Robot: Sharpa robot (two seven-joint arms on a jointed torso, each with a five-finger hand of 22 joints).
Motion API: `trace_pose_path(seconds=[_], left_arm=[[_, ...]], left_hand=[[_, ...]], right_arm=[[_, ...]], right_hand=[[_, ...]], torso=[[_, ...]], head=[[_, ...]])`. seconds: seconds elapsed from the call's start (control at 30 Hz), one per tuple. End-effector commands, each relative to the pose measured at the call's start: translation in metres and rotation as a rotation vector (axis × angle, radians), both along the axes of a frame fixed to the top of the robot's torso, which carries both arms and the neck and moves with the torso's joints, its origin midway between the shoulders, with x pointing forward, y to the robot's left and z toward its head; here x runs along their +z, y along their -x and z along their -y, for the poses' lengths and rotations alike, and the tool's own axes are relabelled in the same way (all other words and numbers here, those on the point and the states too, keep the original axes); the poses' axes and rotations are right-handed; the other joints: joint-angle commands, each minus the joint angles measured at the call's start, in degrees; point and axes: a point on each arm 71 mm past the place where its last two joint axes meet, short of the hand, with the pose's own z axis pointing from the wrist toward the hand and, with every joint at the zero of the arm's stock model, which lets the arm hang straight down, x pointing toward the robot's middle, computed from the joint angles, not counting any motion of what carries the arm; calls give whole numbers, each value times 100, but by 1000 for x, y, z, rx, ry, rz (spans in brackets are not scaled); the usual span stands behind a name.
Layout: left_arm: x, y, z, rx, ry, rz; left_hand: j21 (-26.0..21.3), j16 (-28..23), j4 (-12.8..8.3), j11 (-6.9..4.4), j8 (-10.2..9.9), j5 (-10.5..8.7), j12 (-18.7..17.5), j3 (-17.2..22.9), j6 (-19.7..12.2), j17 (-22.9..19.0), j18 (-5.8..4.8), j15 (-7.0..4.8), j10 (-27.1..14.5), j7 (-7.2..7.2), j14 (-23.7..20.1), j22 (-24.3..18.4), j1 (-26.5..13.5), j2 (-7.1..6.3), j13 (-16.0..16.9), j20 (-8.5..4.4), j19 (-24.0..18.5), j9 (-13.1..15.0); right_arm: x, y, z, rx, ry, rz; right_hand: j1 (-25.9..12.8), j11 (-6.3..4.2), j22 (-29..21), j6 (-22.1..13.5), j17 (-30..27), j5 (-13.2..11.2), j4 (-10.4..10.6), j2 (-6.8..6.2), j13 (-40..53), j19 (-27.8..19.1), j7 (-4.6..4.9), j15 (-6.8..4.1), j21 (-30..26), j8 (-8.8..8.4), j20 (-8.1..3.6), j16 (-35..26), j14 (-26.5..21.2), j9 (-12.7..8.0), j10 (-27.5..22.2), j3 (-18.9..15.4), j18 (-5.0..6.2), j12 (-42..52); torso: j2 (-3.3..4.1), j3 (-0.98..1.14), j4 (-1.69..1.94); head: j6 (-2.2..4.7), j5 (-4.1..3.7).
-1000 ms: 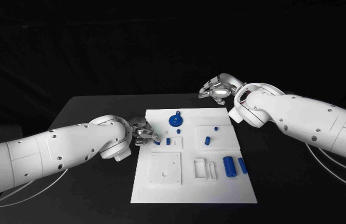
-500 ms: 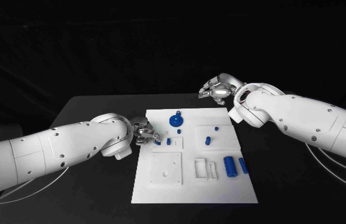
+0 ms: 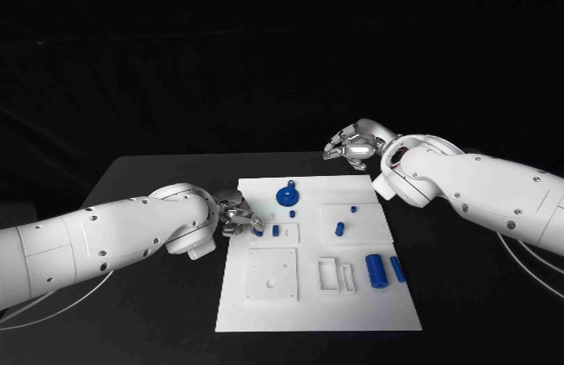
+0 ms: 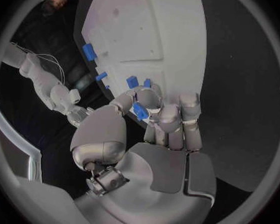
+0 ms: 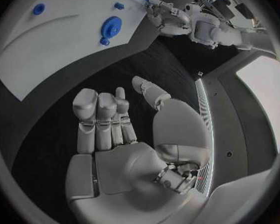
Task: Assemble the parts on the task board
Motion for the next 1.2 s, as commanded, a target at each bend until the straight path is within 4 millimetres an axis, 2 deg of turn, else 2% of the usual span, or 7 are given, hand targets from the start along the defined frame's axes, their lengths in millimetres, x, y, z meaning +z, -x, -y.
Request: trace_pose_path(seconds=[0.03,0.27,0.5,0.63,0.73,1.2], left_arm=[[-12,9,9,-58,-33,-53],[-12,9,10,-64,-44,-50],[-13,9,12,-75,-53,-63],[-13,9,12,-82,-62,-77],[-14,9,11,-84,-68,-84],[-14,10,12,-93,-71,-91]], left_hand=[[29,23,-67,-8,-21,46,38,23,1101,3,85,-149,-23,-377,35,4,20,80,10,-478,-25,-6],[37,33,-82,-16,-31,114,54,48,1105,3,85,-154,-30,-382,34,2,-19,182,16,-476,-21,17],[47,47,-136,-20,-33,173,74,56,1117,6,88,-159,-29,-387,35,4,-55,170,25,-477,-20,37],[51,59,-115,-22,-22,138,107,37,1143,9,87,-160,-15,-392,39,-1,-115,174,40,-475,-13,59],[52,68,-41,-24,-16,37,142,9,1157,10,84,-160,-17,-396,36,-6,-223,216,57,-471,-14,81],[57,82,8,-20,-9,-31,177,1,1175,13,88,-155,-20,-400,36,-7,-295,239,74,-473,-18,101]], right_arm=[[0,0,-1,15,0,-1],[0,0,-1,15,0,-1],[0,0,-2,16,-1,-1],[-1,0,-1,15,0,-1],[-1,0,-1,15,0,-2],[-2,1,-1,15,0,-4]], right_hand=[[-51,-3,-3,7,-4,41,2,23,-7,1,38,-13,-21,-26,24,-34,6,5,-35,-31,819,-31],[-52,-3,-3,7,-4,46,2,22,-7,1,38,-13,-21,-26,24,-34,6,6,-35,-32,819,-31],[-53,-3,-3,8,-4,51,2,22,-7,2,38,-13,-22,-27,25,-34,6,6,-35,-32,819,-30],[-54,-3,-3,8,-4,53,2,22,-8,2,38,-13,-22,-27,25,-35,7,7,-35,-33,819,-30],[-53,-4,-3,8,-3,55,2,22,-8,2,38,-13,-22,-27,25,-35,6,7,-35,-33,820,-30],[-56,-3,-2,8,-3,74,3,24,-9,2,38,-13,-23,-28,26,-36,7,9,-36,-33,819,-30]], torso=[[1,-1,-2],[-1,0,-2],[-1,-1,-2],[0,0,-1],[-1,-1,0],[-1,-4,1]], head=[[4,2],[-6,3],[-10,-1],[-19,2],[-17,4],[-29,8]])
